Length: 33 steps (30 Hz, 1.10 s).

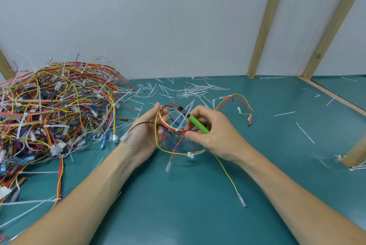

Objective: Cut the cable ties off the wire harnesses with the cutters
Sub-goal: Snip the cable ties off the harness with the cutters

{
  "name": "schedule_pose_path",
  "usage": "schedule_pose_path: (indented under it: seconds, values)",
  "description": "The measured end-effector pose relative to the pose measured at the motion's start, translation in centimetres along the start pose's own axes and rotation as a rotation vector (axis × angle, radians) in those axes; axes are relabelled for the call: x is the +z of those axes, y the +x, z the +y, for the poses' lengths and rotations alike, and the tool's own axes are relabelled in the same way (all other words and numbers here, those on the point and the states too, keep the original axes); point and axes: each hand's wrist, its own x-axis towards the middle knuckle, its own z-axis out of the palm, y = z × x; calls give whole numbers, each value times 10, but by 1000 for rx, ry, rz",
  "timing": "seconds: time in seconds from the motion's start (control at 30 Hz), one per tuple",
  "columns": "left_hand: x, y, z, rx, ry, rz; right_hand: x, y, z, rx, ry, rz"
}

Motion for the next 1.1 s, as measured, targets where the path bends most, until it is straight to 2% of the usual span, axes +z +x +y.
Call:
schedule_pose_path:
  seconds: [0.1, 0.23, 0.37, 0.43, 0.5, 0.57, 0.6, 0.67, 0.73, 0.87, 0.97, 1.03, 1.1]
  values:
    - [-1, 4, -3, 77, 135, 149, -1, 0, 1, 27, -15, 65]
    - [-9, 5, -9, 265, 372, 384, -4, 3, 4, 65, -29, 244]
    - [-9, 3, -7, 276, 348, 483, -2, 4, 7, 96, -48, 349]
    - [-6, 2, -2, 342, 323, 554, -2, 4, 7, 103, -66, 389]
    - [-1, -5, 5, 568, 436, 619, -2, 4, 8, 117, -85, 413]
    - [6, -15, 9, 903, 728, 593, -1, 4, 10, 147, -126, 425]
    - [12, -21, 8, 1033, 885, 514, 0, 4, 10, 161, -150, 430]
    - [24, -27, -1, 1173, 1152, 311, 2, 4, 10, 174, -179, 437]
    - [31, -29, -12, 1149, 1339, 167, 6, 2, 9, 187, -180, 441]
    - [22, -21, -21, 706, 1406, 207, 9, 2, 7, 243, -136, 440]
    - [11, -10, -21, 520, 1071, 159, 13, 3, 7, 292, -11, 393]
    - [9, -7, -20, 474, 832, 143, 18, 3, 7, 333, 88, 338]
    - [7, -5, -19, 457, 705, 129, 22, 3, 7, 370, 155, 272]
